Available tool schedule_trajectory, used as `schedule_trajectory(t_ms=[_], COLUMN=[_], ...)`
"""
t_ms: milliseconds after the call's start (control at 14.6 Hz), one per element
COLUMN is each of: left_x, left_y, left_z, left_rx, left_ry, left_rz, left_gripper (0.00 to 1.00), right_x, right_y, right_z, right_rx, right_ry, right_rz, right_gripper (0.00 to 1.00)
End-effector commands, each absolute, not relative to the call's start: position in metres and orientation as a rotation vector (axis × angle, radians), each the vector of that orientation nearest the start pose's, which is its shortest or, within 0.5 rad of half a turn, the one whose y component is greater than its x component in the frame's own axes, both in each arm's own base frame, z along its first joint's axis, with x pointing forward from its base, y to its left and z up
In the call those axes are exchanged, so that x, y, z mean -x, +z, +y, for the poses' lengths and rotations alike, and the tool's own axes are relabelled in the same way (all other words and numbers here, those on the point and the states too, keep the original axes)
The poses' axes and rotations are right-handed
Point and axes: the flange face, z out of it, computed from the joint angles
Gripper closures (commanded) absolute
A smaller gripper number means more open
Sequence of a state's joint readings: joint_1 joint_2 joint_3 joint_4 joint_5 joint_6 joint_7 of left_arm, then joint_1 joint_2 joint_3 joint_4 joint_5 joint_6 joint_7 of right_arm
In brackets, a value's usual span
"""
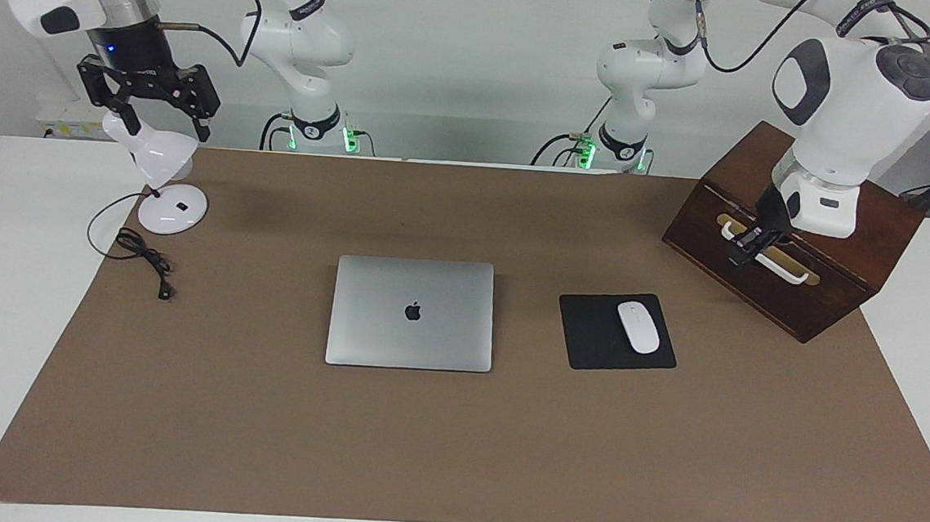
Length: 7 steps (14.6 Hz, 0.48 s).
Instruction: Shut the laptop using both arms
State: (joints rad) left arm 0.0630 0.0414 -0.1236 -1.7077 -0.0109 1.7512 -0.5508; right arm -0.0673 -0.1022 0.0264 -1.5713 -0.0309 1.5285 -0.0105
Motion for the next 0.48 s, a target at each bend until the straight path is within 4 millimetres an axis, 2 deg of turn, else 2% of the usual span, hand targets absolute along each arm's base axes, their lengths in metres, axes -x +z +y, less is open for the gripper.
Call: schedule_trajectory(t_ms=[0, 137, 274, 410], left_x=[-0.549, -0.532, -0.527, -0.527], left_y=[0.553, 0.56, 0.564, 0.561], left_z=[-0.033, -0.035, -0.032, -0.038], left_rx=[3.039, 3.058, 3.081, 3.104], left_ry=[0.056, 0.078, 0.116, 0.134], left_rz=[-0.711, -0.575, -0.429, -0.42], left_gripper=[0.0, 0.0, 0.0, 0.0], right_x=[-0.513, -0.512, -0.512, -0.513], right_y=[0.669, 0.669, 0.668, 0.668], right_z=[-0.027, -0.027, -0.028, -0.028], right_rx=[3.19, 3.19, 3.191, 3.191], right_ry=[-0.029, -0.01, -0.005, -0.007], right_rz=[0.053, 0.051, 0.051, 0.049], right_gripper=[0.0, 0.0, 0.0, 0.0])
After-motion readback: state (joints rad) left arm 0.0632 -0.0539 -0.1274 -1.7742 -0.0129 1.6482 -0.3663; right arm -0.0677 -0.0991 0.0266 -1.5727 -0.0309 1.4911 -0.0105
